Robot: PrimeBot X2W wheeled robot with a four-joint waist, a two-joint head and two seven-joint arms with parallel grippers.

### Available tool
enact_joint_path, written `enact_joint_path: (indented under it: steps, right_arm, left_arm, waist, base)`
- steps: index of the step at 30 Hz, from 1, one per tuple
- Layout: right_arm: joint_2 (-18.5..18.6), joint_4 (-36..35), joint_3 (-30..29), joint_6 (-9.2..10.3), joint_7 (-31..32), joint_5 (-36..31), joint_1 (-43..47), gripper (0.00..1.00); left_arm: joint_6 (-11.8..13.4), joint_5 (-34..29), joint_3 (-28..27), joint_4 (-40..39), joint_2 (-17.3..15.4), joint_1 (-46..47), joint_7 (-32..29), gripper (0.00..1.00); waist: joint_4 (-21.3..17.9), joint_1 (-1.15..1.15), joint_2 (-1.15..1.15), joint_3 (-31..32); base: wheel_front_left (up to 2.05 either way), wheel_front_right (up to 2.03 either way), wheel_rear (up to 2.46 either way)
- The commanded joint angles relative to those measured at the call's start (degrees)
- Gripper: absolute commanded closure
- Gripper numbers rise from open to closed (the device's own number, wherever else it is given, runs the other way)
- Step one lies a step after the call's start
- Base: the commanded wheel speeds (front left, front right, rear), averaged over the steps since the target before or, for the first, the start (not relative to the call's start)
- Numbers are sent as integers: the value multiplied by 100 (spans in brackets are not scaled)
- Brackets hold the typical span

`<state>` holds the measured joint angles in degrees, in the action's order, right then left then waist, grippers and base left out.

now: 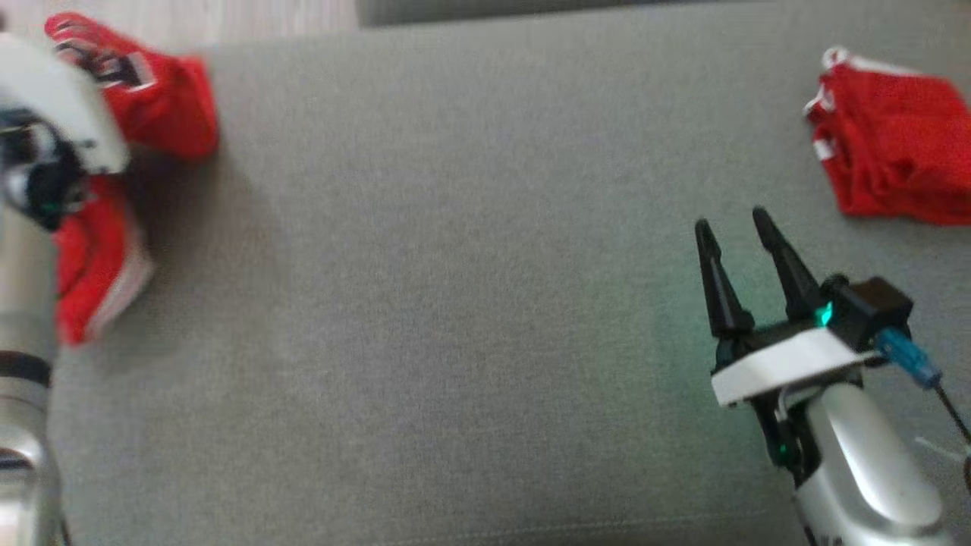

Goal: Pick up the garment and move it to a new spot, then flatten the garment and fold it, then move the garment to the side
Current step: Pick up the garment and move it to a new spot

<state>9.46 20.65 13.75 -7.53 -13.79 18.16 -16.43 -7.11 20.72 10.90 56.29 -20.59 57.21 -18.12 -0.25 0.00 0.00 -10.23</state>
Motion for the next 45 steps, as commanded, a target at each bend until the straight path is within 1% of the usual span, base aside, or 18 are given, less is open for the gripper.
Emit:
enact_joint_path:
  steps: [1, 6, 10, 11, 14, 17, 19, 20, 22, 24, 26, 27, 28, 29, 33, 37, 41, 45]
  right_arm:
    - [-47, -144, 51, 4, -68, 45, 23, 0]
    - [-56, -171, -11, 4, -38, 37, 224, 0]
    - [-48, -286, -67, 4, 42, 15, 316, 0]
    - [-42, -353, -96, 4, 85, 8, 354, 0]
    - [-40, -435, -141, 4, 139, -4, 409, 0]
    - [-66, -486, -160, 4, 163, -2, 456, 0]
    - [-95, -507, -145, 4, 181, -4, 472, 0]
    - [-95, -507, -145, 4, 181, -4, 472, 0]
    - [-111, -505, -113, 4, 182, 0, 472, 0]
    - [-132, -500, -74, 4, 185, 1, 460, 0]
    - [-146, -488, -38, 4, 185, 3, 443, 0]
    - [-148, -479, -26, 4, 185, 7, 432, 0]
    - [-145, -470, -18, 4, 184, 11, 422, 0]
    - [-142, -457, -13, 4, 187, 14, 412, 0]
    - [-98, -409, -47, 4, 199, 14, 420, 0]
    - [-64, -388, -99, 4, 213, 2, 486, 0]
    - [-44, -412, -186, 4, 214, -8, 561, 0]
    - [-27, -497, -255, 4, 226, -26, 632, 0]
  left_arm:
    - [-34, 104, 74, -421, -175, 109, 3, 100]
    - [-36, 548, 861, -1509, -213, -101, -142, 100]
    - [-36, 900, 1189, -2468, -225, -299, -314, 100]
    - [-36, 1049, 1279, -2916, -166, -446, -456, 100]
    - [-10, 1160, 1433, -3533, 4, -740, -636, 100]
    - [117, 1224, 1648, -4011, 324, -1156, -671, 100]
    - [186, 1228, 1849, -4170, 585, -1482, -585, 100]
    - [186, 1228, 1849, -4170, 585, -1482, -585, 100]
    - [248, 1257, 2003, -4142, 870, -1824, -361, 100]
    - [291, 1085, 2256, -3908, 1086, -2113, -41, 100]
    - [270, 1049, 2462, -3533, 1363, -2408, 358, 100]
    - [250, 1064, 2554, -3312, 1464, -2537, 522, 73]
    - [225, 1076, 2645, -3088, 1538, -2633, 663, 19]
    - [202, 1095, 2720, -2884, 1595, -2697, 793, 0]
    - [164, 1170, 2811, -2408, 1710, -2663, 1338, 0]
    - [223, 1172, 2672, -2362, 1713, -2459, 1831, 0]
    - [352, 1178, 2401, -2659, 1435, -2419, 2172, 0]
    - [680, 1107, 2043, -3212, 928, -2618, 2505, 0]
  waist:
    - [-41, 0, 0, 428]
    - [-177, 0, 0, 799]
    - [-352, 0, 0, 949]
    - [-453, 0, 0, 978]
    - [-604, 0, 0, 969]
    - [-749, 0, 0, 935]
    - [-843, 0, 0, 896]
    - [-843, 0, 0, 896]
    - [-930, 0, 0, 861]
    - [-1010, 0, 0, 819]
    - [-1067, 0, 0, 787]
    - [-1087, 0, 0, 772]
    - [-1100, 0, 0, 758]
    - [-1108, 0, 0, 750]
    - [-1026, 0, 0, 757]
    - [-846, 0, 0, 856]
    - [-660, 0, 0, 972]
    - [-499, 0, 0, 1017]
  base:
    - [0, 0, 0]
    - [0, 0, 0]
    - [0, 0, 0]
    - [0, 0, 0]
    - [0, 0, 0]
    - [0, 0, 0]
    - [0, 0, 0]
    - [0, 0, 0]
    - [0, 0, 0]
    - [0, 0, 0]
    - [0, 0, 0]
    - [0, 0, 0]
    - [0, 0, 0]
    - [0, 0, 0]
    - [0, 0, 0]
    - [0, 0, 0]
    - [0, 0, 0]
    - [0, 0, 0]
